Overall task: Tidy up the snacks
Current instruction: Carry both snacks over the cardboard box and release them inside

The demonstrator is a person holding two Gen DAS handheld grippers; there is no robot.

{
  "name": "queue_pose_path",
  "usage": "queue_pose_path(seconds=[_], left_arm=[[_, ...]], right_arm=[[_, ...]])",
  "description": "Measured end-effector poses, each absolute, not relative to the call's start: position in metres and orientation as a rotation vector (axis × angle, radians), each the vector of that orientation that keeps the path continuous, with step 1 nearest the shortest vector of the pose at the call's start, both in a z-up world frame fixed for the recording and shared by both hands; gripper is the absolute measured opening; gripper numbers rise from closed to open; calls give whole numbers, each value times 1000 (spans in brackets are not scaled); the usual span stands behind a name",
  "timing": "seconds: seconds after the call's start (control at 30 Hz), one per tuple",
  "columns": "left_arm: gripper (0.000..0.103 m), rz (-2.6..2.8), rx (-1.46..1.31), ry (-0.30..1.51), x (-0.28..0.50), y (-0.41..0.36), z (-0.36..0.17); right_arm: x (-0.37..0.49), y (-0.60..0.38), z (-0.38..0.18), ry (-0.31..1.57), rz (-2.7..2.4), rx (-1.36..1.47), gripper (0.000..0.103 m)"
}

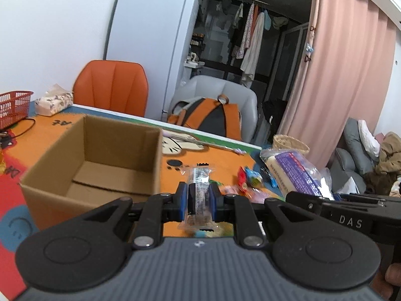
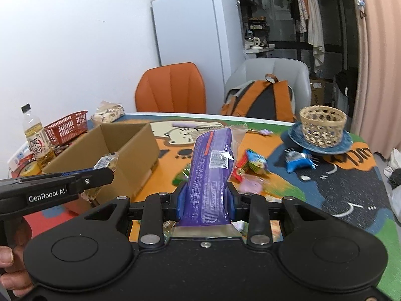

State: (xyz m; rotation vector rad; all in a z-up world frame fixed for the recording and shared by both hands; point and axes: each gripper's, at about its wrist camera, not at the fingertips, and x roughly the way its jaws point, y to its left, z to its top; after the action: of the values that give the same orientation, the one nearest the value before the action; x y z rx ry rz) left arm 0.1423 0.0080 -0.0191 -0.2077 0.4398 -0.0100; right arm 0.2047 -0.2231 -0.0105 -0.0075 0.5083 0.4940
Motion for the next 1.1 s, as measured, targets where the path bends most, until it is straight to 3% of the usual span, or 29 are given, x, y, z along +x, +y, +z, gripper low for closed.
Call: queue_pose_path(seconds=[1.1], left_arm=[[19, 189, -313, 449, 174, 121, -14]], right_arm=[[234, -100, 15, 439, 674, -64, 32]])
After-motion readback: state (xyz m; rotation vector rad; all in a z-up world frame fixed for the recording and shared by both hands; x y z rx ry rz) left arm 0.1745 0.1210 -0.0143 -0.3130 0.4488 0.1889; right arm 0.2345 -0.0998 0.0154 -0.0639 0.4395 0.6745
